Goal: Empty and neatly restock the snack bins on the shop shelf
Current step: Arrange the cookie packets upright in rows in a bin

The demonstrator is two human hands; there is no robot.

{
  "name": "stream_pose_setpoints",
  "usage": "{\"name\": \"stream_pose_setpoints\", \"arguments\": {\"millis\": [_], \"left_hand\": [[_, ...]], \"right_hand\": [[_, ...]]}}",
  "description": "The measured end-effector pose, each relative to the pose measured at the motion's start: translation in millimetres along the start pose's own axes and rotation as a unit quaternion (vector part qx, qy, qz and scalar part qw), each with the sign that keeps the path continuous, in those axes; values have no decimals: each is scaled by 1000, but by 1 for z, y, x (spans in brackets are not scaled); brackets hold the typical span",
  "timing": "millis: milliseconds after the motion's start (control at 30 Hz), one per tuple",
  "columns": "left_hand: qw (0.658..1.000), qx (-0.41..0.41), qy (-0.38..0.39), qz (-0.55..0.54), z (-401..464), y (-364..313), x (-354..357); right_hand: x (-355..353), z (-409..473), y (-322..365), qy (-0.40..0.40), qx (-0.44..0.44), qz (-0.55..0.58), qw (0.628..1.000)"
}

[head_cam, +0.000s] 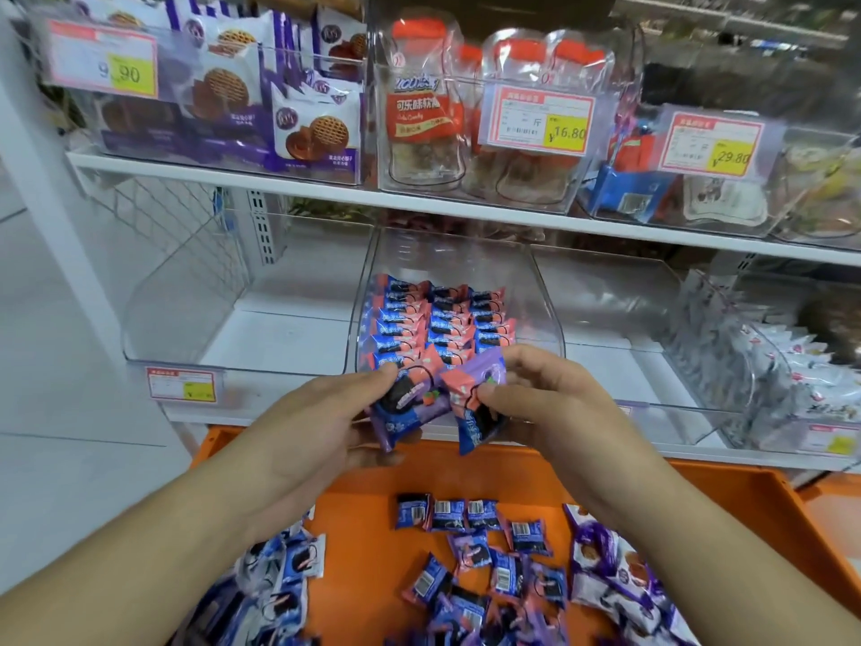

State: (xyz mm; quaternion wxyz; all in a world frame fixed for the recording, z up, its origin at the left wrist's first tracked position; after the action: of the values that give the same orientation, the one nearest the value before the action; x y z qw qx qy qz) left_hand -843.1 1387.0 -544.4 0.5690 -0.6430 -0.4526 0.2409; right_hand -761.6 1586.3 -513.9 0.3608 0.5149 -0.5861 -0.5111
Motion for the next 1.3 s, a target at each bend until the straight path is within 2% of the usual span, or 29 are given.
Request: {"name": "stream_pose_setpoints", "arguments": {"millis": [133,300,500,733,900,1067,1200,1300], "left_hand": [[1000,15,-20,13,-8,-4,0],[999,22,32,-14,-21,-13,7],[997,28,55,36,-27,-10,2],[988,67,3,138,-25,-12,-5],[989,78,49,112,-28,-13,10],[957,127,69,251,-30,-13,14],[946,155,47,280,-33,-16,15],[941,165,36,294,-31,-19,11]], "right_hand": [[-1,-3,-4,-13,16,35,999],[0,-7,-10,-44,18,-17,999],[7,-19,-2,-24,8,15,1000],[9,-23,2,-28,9,82,996],[13,-22,-2,-87,-24,34,995],[31,-24,-9,-86,3,57,995],[33,-23,-8,-106,22,-22,994],[24,-21,0,-117,-18,-137,983]]}}
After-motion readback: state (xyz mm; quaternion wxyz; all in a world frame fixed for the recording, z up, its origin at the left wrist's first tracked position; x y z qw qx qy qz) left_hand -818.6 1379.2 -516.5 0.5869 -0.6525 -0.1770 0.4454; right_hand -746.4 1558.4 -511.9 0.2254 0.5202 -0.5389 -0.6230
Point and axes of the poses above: each hand's wrist, its own z-axis towards the middle knuckle, its own x-axis out of the palm, y = z × x, the point moved 5 cm from there along z, towards the middle knuckle, and after that the axes turned 7 degrees about x, right-handed, at the moved point
